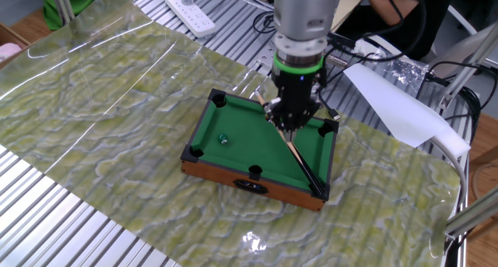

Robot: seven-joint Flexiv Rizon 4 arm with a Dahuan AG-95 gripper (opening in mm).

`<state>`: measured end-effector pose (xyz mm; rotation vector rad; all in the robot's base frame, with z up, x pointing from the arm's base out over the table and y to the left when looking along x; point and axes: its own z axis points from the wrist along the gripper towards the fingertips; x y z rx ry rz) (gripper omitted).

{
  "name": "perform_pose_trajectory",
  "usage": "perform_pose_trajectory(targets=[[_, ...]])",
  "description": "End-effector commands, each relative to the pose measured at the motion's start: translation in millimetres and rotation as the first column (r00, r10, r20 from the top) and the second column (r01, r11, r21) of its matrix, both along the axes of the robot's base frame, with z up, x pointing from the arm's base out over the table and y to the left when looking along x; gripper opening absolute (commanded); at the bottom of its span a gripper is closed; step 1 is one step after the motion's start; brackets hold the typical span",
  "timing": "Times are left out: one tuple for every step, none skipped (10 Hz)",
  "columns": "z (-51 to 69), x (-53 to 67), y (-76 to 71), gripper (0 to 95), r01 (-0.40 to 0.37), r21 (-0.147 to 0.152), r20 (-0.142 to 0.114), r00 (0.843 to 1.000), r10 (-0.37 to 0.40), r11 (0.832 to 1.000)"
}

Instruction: Hit the pool ball

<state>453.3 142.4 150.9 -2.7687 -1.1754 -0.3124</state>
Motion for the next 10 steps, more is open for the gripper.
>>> perform_pose_trajectory(targets=[[2.2, 6.7, 2.8, 0.0, 0.009, -0.002, -0.008, 1.000, -0.009, 1.000], [2.9, 10.3, 4.1, 0.0, 0.008, -0.004, -0.008, 1.000, -0.008, 1.000], [4.4, 15.8, 5.7, 0.0, 0.008, -0.001, -0.006, 1.000, -0.008, 1.000], [5.7, 21.0, 7.2, 0.0, 0.009, -0.002, -0.005, 1.000, -0.009, 1.000], [7.1, 26.6, 8.6, 0.0, 0.009, 0.000, -0.005, 1.000, -0.009, 1.000], [8.4, 34.2, 10.4, 0.0, 0.013, -0.002, -0.006, 1.000, -0.013, 1.000], [9.3, 41.4, 11.9, 0.0, 0.015, -0.002, -0.006, 1.000, -0.015, 1.000], [10.3, 46.8, 12.8, 0.0, 0.017, -0.002, -0.007, 1.000, -0.017, 1.000], [11.1, 52.2, 13.6, 0.0, 0.022, -0.002, -0.008, 1.000, -0.022, 1.000], [11.1, 55.6, 14.2, 0.0, 0.022, -0.003, -0.008, 1.000, -0.022, 1.000]])
